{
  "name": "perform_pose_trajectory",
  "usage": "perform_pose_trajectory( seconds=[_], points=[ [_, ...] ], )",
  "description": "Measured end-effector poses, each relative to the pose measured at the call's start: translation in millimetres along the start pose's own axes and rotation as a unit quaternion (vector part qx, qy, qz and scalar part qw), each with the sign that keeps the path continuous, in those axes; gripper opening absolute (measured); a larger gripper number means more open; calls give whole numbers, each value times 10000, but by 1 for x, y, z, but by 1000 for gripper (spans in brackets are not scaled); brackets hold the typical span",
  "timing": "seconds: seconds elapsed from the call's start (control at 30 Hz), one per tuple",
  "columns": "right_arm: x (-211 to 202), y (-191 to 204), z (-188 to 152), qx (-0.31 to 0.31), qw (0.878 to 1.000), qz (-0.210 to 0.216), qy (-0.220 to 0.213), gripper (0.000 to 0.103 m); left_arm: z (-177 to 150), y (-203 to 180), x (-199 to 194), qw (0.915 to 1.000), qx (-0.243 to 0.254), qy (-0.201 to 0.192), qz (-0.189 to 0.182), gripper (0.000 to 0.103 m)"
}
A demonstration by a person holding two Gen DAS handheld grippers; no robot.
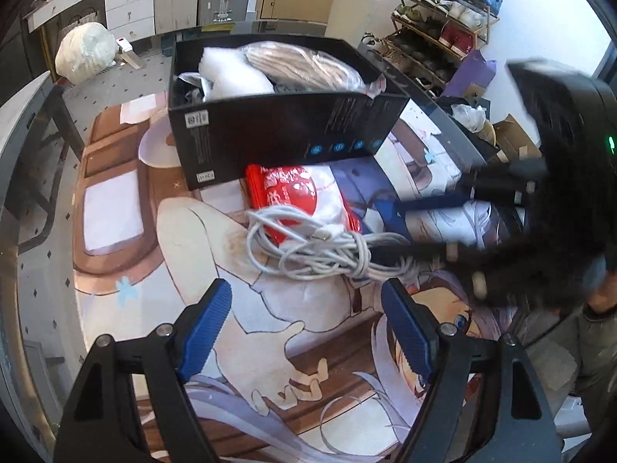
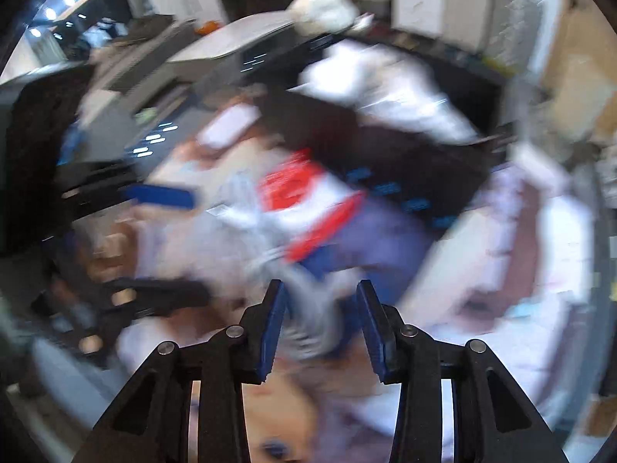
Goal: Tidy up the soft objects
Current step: 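Move both grippers back over the table toward the white cable and red packet, then grasp the white cable coil with the left gripper while the right gripper grasps the red balloon glue packet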
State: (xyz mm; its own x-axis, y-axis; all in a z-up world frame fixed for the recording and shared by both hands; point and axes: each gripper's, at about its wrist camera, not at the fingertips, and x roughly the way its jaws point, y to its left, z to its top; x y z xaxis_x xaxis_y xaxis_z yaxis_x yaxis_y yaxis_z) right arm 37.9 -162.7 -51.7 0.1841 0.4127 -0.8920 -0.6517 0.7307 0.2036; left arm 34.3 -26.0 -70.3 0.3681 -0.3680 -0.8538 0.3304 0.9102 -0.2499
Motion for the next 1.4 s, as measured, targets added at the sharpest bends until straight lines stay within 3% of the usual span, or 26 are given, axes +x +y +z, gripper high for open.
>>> perform_pose_trajectory(
  seconds=[0.1, 0.27, 0.43, 0.53, 0.63, 0.9, 0.97, 1.07, 1.13, 1.17, 1.27, 1.33, 1.4],
  points=[
    [3, 6, -3, -13, 9998, 204, 83, 40, 1, 2, -2, 10000, -53, -39, -5, 80],
    [-19, -10, 3, 82, 9989, -385, -264, 40, -1, 0, 8, 9998, -130, 98, -147, 80],
    [-1, -16, 5, -20, 9987, -518, 23, 40, 2, -9, 11, 9998, -47, 111, -146, 80],
    [0, -7, 4, 4, 9999, 89, 95, 40, 3, -10, 11, 9998, -75, 94, -137, 81],
    [1, -5, 7, -15, 9994, 309, 121, 36, 5, -3, 5, 9997, -233, -34, -81, 81],
    [-13, -21, 21, 217, 9989, -324, -274, 36, 17, 6, 22, 9980, -579, 167, -202, 80],
    [-13, -25, 26, 223, 9981, -485, -299, 36, 21, 1, 23, 9985, -517, 103, -108, 70],
    [-9, -29, 29, 487, 9980, -233, -340, 37, 24, -1, 25, 9988, -477, 96, 114, 48],
    [-9, -31, 31, 602, 9975, -95, -363, 40, 24, -3, 25, 9988, -344, 77, 334, 42],
    [-7, -30, 33, 586, 9976, -129, -354, 44, 24, -3, 24, 9992, -284, 108, 257, 29],
    [-1, -27, 38, 692, 9967, -176, -376, 51, 21, 0, 21, 9994, -224, 186, 176, 26],
    [3, -26, 41, 755, 9960, -194, -436, 60, 19, 8, 16, 9990, -221, 183, 331, 26],
    [7, -22, 46, 717, 9952, -373, -558, 76, 17, 17, 12, 9984, -240, 149, 490, 26]
  ],
)
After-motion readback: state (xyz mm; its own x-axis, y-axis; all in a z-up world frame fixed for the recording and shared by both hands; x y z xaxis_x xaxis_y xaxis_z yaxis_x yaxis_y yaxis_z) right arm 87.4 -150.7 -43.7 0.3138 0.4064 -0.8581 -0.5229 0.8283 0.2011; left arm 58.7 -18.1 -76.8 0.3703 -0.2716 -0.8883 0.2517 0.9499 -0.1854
